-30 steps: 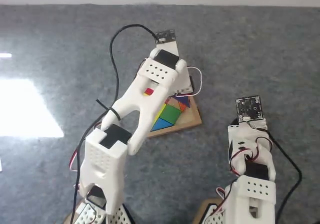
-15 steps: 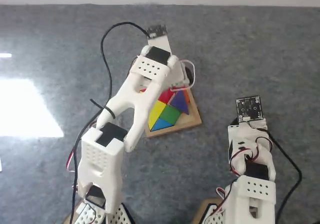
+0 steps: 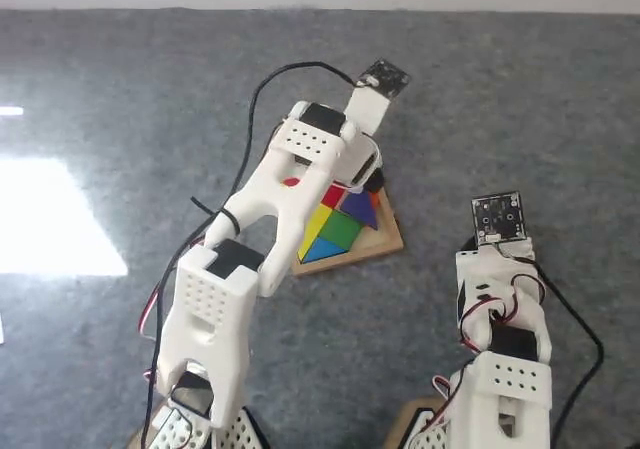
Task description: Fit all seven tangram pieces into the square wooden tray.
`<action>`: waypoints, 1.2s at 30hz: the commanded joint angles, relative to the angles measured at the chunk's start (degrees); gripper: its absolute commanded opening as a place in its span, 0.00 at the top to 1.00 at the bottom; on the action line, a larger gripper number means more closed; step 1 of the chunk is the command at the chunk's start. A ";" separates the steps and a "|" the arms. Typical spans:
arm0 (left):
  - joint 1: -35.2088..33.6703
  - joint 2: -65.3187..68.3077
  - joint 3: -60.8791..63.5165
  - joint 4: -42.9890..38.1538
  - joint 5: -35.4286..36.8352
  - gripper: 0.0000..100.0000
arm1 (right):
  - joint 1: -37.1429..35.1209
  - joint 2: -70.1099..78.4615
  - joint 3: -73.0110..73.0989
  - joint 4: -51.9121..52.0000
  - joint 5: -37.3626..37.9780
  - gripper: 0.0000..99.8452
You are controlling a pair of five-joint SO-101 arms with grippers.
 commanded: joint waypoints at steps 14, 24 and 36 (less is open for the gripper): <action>-2.81 5.80 -7.34 -3.16 -1.58 0.79 | 0.40 -1.10 -0.53 -1.27 0.62 0.99; -6.33 5.19 -8.75 1.49 -4.48 0.79 | 0.40 -1.10 -0.53 -1.36 0.62 0.99; -6.33 5.10 -8.92 7.56 -4.57 0.80 | 0.40 -0.84 -0.53 -1.71 0.62 0.99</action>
